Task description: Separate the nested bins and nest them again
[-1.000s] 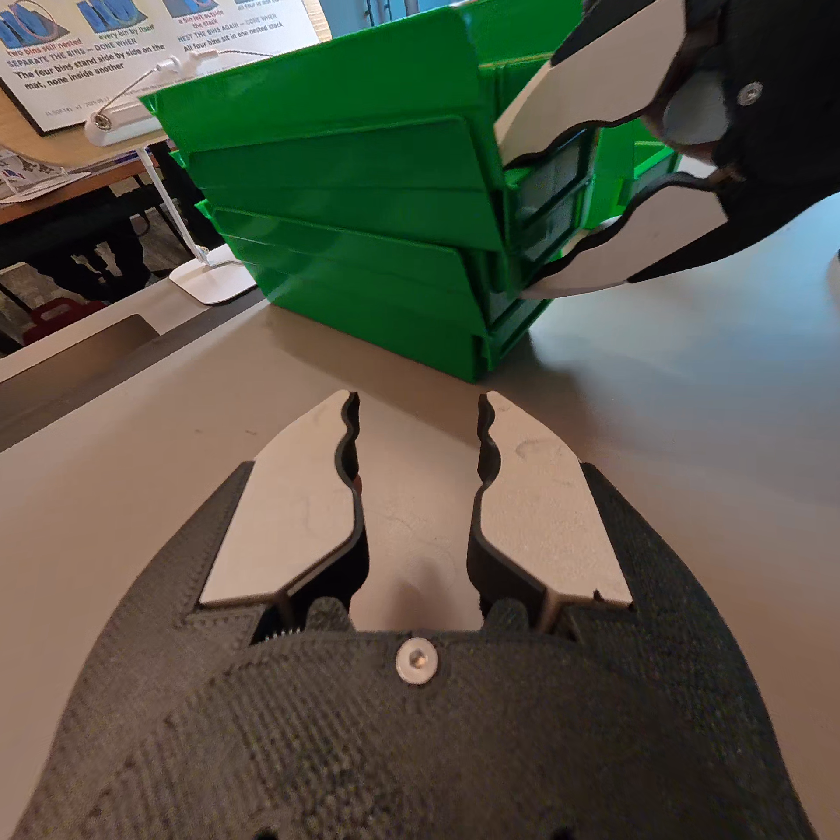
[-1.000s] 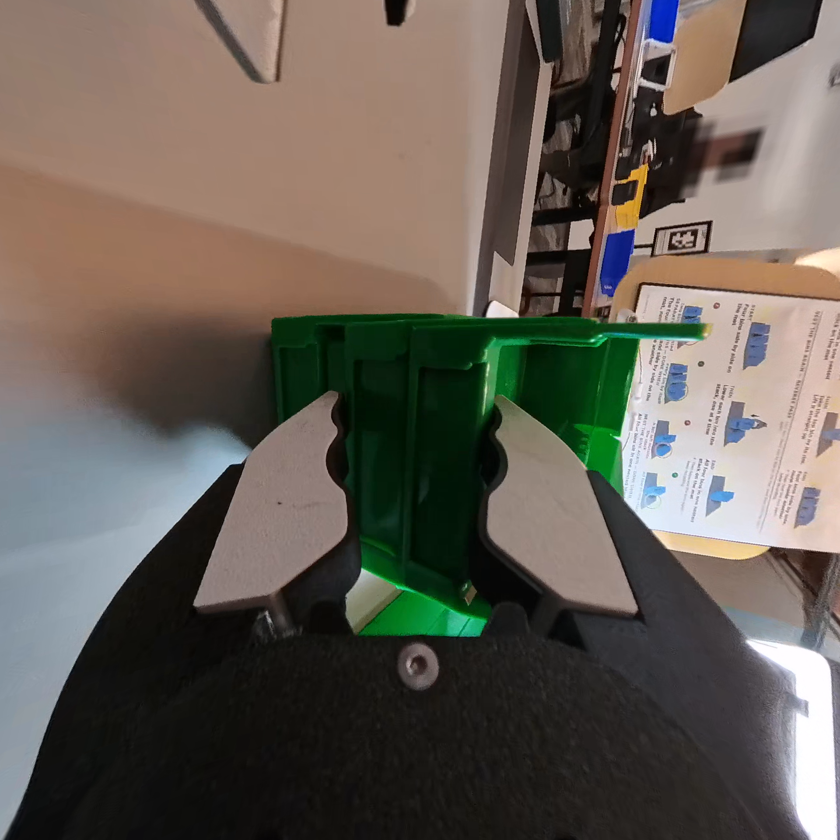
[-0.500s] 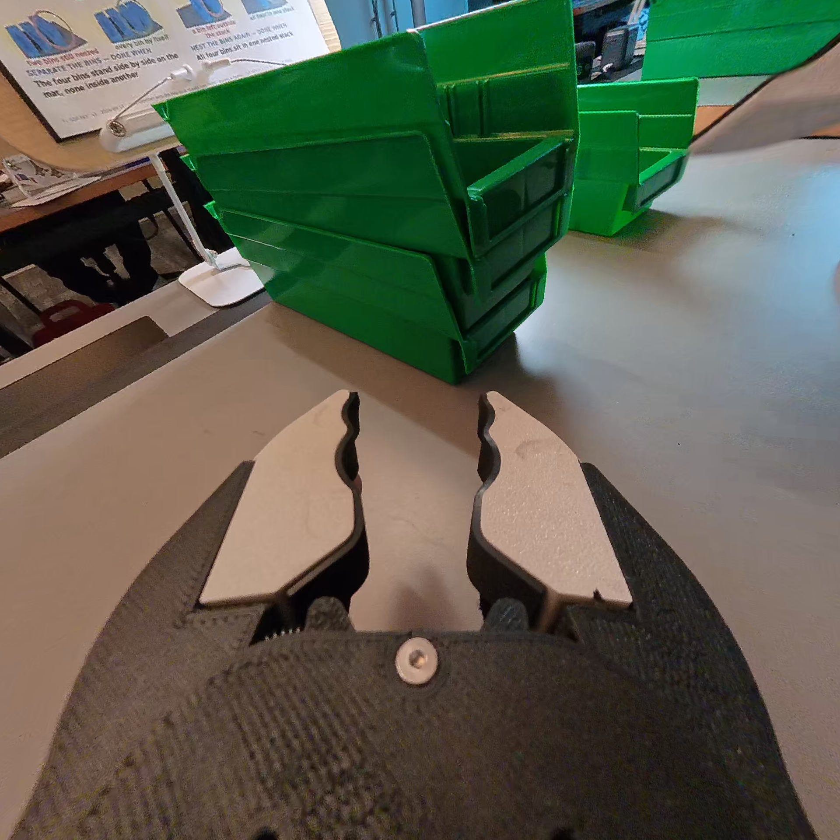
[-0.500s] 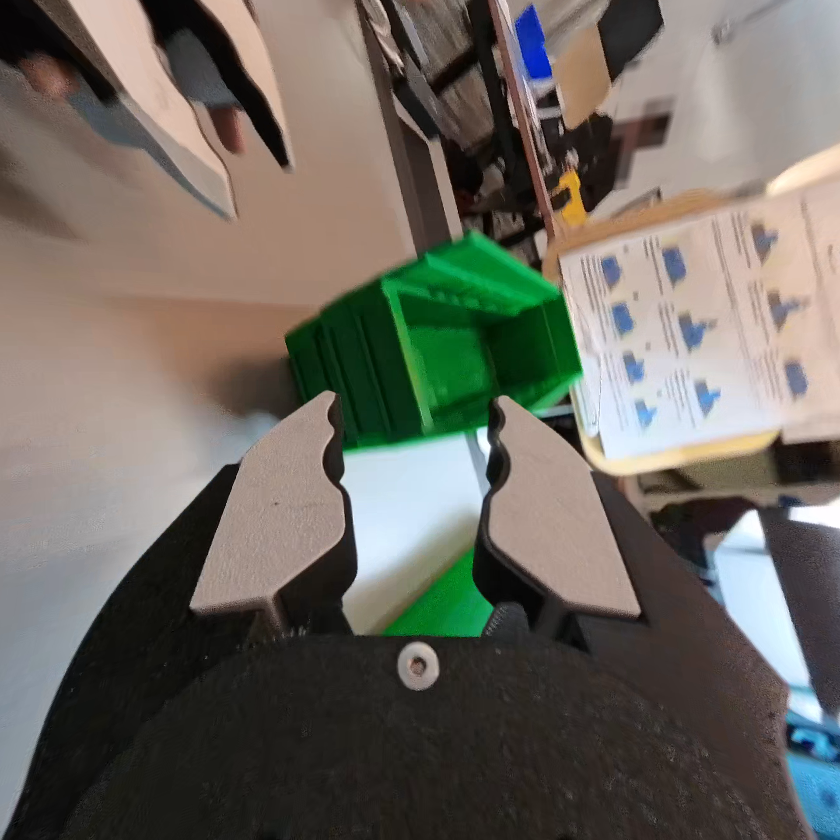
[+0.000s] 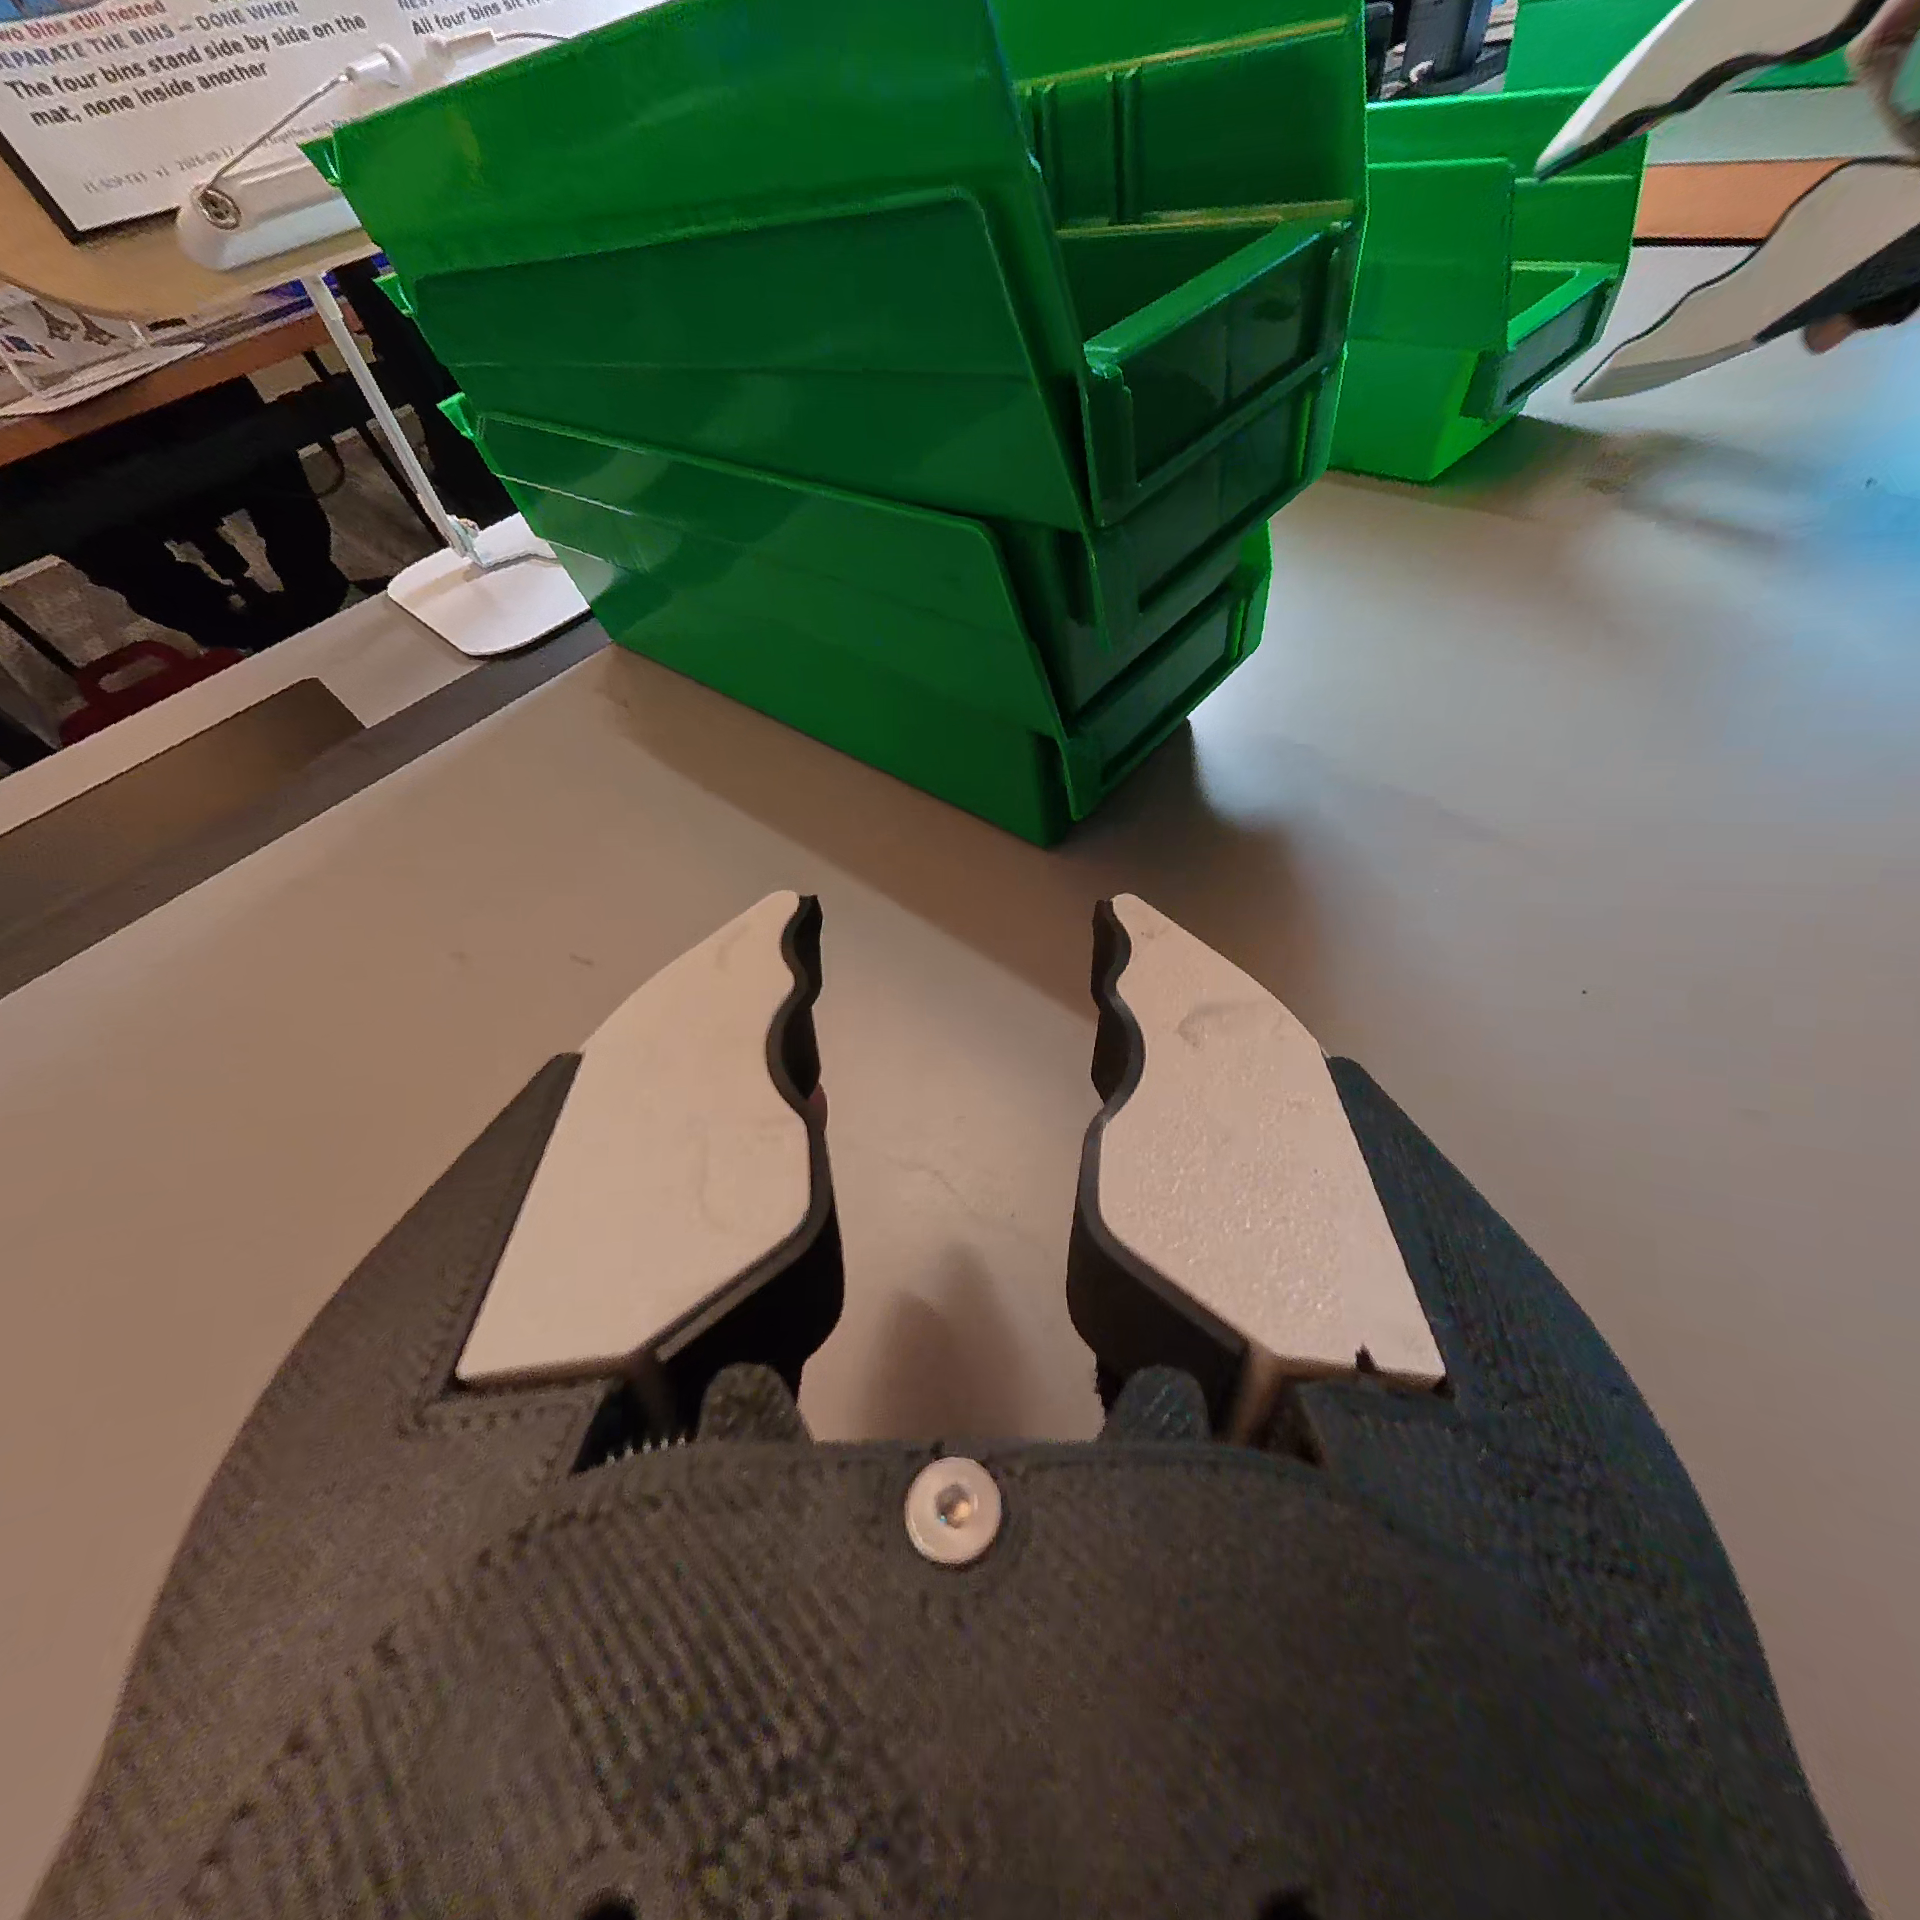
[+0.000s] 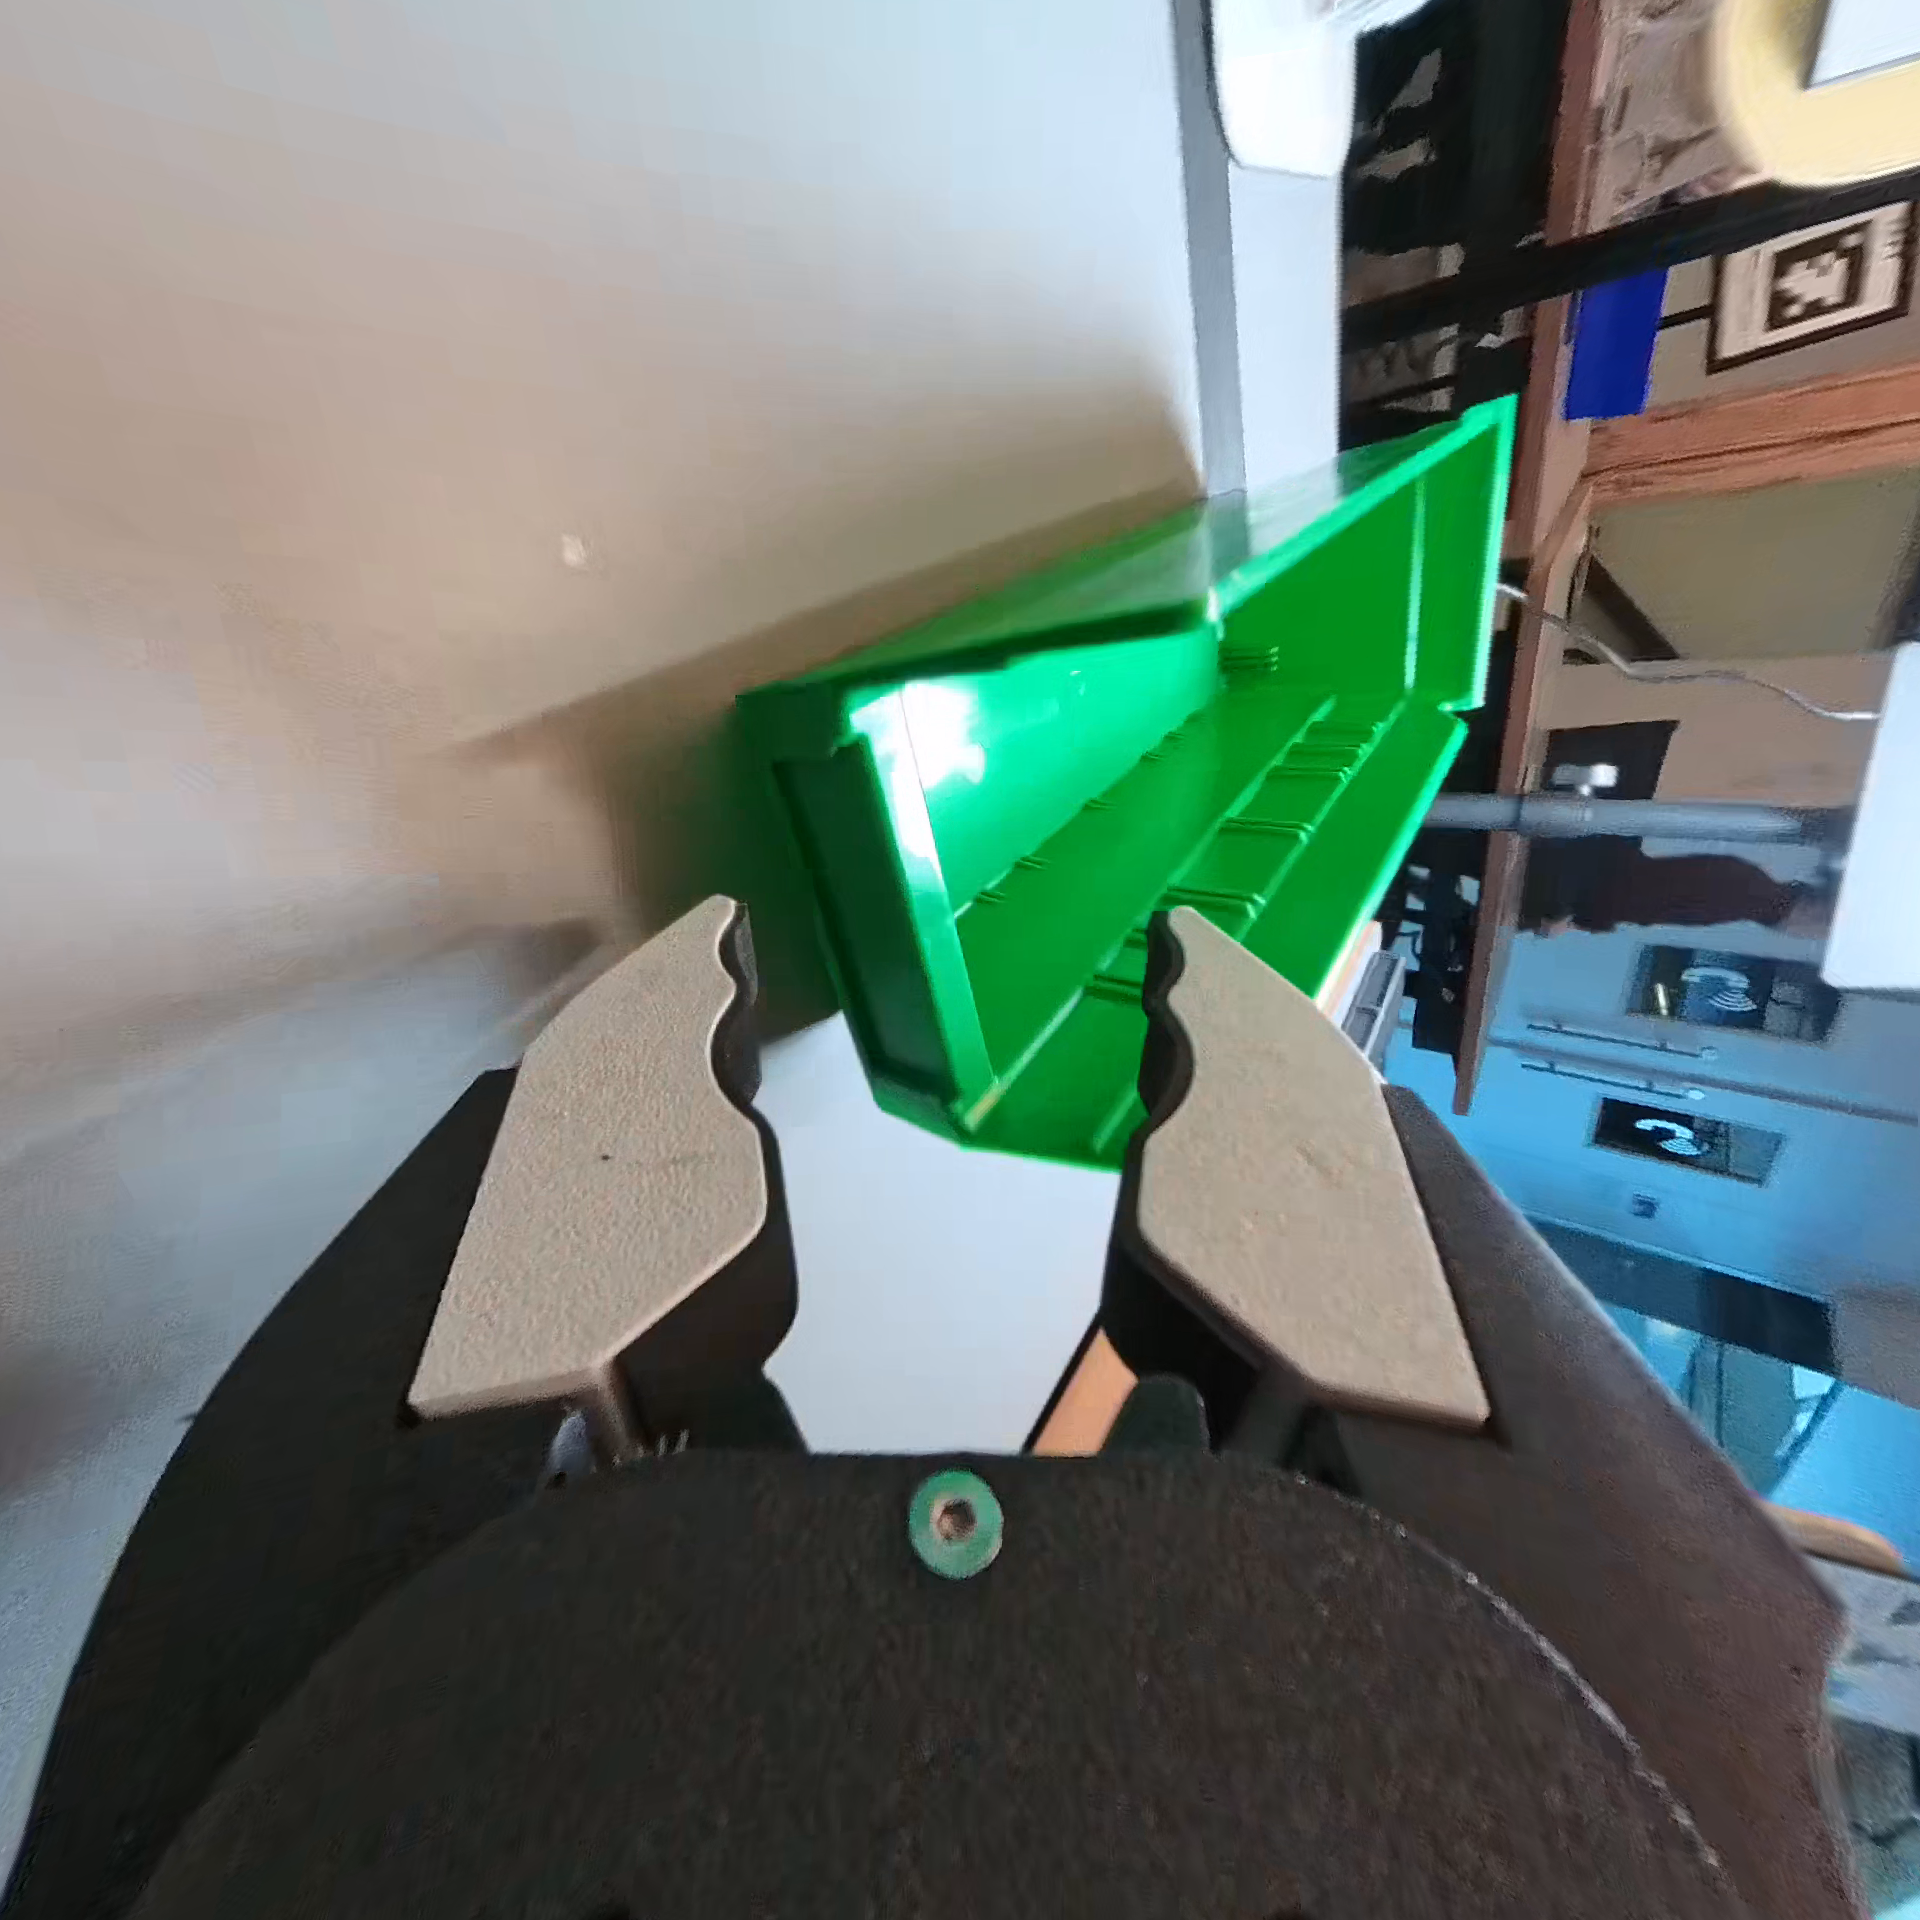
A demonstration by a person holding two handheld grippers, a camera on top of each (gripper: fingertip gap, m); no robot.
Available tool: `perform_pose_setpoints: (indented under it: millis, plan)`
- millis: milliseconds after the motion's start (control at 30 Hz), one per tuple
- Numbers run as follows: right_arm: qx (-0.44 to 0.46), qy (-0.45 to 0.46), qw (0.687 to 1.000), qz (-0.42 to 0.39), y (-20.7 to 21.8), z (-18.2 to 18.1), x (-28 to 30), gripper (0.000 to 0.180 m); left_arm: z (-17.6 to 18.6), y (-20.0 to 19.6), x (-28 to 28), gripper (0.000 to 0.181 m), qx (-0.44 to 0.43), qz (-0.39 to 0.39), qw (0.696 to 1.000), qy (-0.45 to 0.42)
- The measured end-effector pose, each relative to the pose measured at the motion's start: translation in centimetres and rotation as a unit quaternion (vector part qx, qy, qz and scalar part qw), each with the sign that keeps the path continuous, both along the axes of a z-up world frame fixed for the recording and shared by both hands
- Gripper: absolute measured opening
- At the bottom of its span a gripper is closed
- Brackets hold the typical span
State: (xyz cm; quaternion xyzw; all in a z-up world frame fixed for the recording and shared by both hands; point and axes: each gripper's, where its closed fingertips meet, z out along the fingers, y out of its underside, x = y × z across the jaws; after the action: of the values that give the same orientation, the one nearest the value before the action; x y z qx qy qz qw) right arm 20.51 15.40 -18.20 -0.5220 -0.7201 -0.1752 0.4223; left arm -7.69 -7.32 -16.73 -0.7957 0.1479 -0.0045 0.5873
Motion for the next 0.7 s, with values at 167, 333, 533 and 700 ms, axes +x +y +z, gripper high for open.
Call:
perform_pose_setpoints:
  millis: [167,333,533,700]
  plan:
    - [0.003,-0.094,0.996,0.010,1.4,-2.4,-0.9,0.068,0.1,-0.1,0.0,0.050,0.001,-0.002,1.000,-0.002]
    - [0.009,-0.138,0.990,0.035,1.1,-3.6,-1.6,0.029,0.2,-0.2,0.3,0.050,0.003,-0.007,1.000,0.002]
    - [0.055,-0.072,0.994,0.055,-2.6,2.8,-3.6,0.029,0.1,0.0,0.2,0.050,0.001,-0.008,1.000,-0.002]
    - [0.065,0.005,0.993,0.100,-7.3,11.7,-7.0,0.029,0.0,-0.1,0.5,0.050,-0.001,-0.011,1.000,0.007]
